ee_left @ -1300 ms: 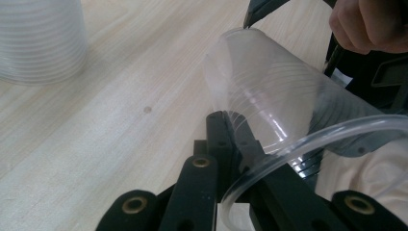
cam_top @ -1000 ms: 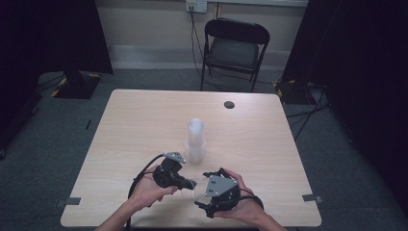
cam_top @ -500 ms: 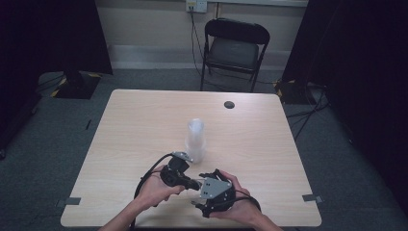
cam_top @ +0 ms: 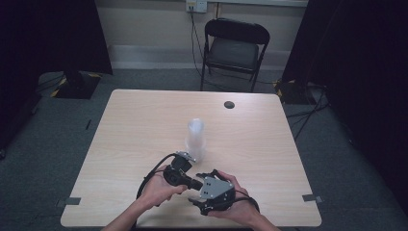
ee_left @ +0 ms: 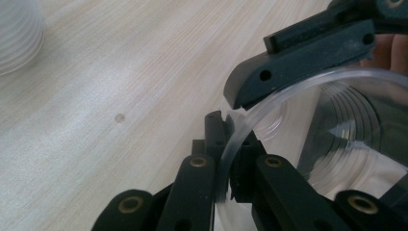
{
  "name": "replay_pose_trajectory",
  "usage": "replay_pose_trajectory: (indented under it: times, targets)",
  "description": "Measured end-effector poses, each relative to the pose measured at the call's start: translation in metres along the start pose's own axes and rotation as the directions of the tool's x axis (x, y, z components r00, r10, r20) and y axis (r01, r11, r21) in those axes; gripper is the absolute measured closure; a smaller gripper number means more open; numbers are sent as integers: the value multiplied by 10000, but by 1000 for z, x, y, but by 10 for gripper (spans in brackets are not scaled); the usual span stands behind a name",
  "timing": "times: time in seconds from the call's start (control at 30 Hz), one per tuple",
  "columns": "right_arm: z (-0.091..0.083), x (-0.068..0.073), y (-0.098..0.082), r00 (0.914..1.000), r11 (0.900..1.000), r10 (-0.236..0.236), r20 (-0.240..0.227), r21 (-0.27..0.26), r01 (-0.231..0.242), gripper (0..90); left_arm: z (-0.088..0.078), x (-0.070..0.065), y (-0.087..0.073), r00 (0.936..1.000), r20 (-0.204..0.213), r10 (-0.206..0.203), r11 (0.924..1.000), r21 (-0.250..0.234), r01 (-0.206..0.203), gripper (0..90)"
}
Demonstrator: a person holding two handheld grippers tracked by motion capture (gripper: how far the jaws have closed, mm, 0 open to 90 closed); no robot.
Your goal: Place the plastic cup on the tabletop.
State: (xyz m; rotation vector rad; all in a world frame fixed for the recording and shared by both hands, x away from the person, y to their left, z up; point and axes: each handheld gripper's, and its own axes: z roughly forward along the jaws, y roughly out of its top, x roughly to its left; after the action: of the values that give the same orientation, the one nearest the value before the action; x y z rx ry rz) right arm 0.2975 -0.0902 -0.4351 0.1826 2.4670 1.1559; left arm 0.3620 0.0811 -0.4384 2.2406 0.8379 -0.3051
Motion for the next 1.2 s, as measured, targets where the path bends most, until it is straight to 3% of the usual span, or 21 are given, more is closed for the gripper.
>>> replay_pose_trajectory:
  times: [0.13, 0.27, 0.6, 0.63, 0.67, 0.93, 1.2]
  targets:
    - [-1, -1, -1, 9999, 9999, 117, -34, -35, -117, 271, 0, 0, 1, 9998, -135, -130, 9999, -30, 130, 886]
    - [-2, -2, -1, 9997, 9997, 224, -93, -75, -225, 281, -1, -1, 1, 9999, -163, -10, 10000, -74, 9, 884]
    - [-6, -7, -2, 9984, 9978, 561, -9, -344, -561, 290, -2, -1, 0, 9998, -186, 57, 9986, -533, -67, 842]
    - [-6, -7, -2, 9983, 9977, 585, 21, -332, -584, 290, -3, -2, 0, 9995, -328, 10, 9981, -613, -30, 829]
    - [-7, -7, -2, 9980, 9973, 638, 26, -371, -636, 290, -4, -2, 0, 9999, -145, -15, 9973, -736, 4, 829]
    - [-10, -12, -3, 9954, 9943, 950, 128, -499, -943, 291, -8, -3, -2, 9990, -410, 180, 9924, -1206, -228, 753]
    - [-11, -16, -5, 9928, 9920, 1171, 243, -502, -1158, 292, -12, -3, -3, 9981, -582, 198, 9822, -1855, -303, 675]
